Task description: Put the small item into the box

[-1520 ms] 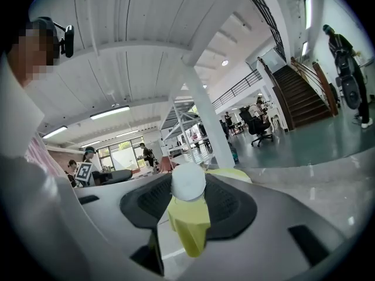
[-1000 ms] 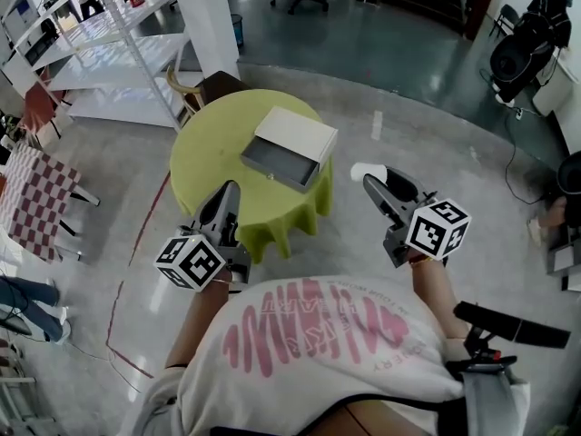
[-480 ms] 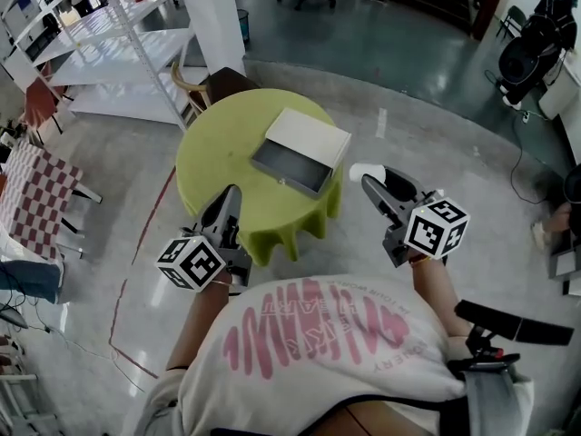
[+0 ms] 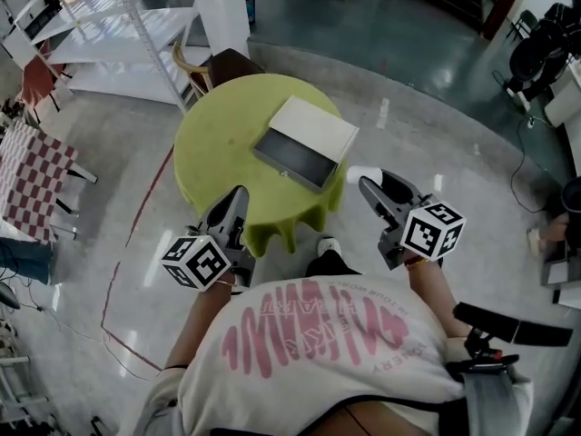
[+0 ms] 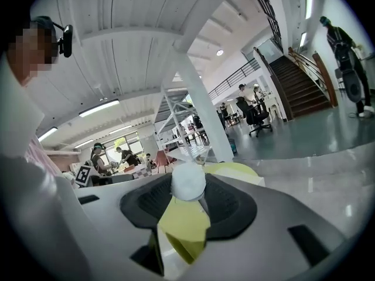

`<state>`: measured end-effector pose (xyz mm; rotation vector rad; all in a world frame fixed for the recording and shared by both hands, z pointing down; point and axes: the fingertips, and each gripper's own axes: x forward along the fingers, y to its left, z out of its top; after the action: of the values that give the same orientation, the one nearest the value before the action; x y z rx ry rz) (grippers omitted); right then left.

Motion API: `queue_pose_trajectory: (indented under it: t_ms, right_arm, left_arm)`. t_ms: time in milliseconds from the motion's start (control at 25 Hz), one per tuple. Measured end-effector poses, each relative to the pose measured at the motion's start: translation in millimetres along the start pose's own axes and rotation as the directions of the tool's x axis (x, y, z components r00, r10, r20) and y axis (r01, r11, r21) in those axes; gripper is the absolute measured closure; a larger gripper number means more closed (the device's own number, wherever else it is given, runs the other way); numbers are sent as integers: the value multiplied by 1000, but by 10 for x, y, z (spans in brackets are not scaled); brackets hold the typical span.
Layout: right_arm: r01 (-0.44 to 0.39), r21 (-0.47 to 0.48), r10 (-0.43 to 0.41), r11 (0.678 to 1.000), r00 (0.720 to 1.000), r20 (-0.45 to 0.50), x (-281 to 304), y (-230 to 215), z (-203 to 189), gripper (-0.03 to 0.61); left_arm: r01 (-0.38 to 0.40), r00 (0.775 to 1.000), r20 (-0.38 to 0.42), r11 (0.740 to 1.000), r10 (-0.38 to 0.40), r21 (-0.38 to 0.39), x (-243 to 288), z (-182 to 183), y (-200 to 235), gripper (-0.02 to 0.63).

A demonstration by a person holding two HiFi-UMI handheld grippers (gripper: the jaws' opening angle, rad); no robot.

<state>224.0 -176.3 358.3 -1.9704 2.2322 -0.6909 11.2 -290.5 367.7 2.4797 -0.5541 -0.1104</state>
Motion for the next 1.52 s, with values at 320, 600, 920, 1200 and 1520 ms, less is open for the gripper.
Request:
queue_pose_trajectory:
  t_ms: [320,600,920,1200,1520]
  right_arm:
    - [-97,-29,96,995,994,-43,379,-41,18,407]
    - [-200,-37,194,979,974,-117,1062,-235,166,407]
    - [-299,-58,280,952,934,-223,1692,-434,264,407]
    - [-342,-52,305,938,889,-341,1995,-539,93,407]
    - [-345,-110,249,932,831,-497,2265,-741,-353,407]
  left_arm:
    - [-81,995,67,997,80,13,-35,58,132,606]
    - [-179,977,114,984,179,-14,170,230,434,606]
    - [-279,948,146,959,284,-51,446,302,674,607]
    - [-341,925,140,935,352,-94,573,219,718,606]
    - [-465,860,149,870,488,-165,258,52,941,607]
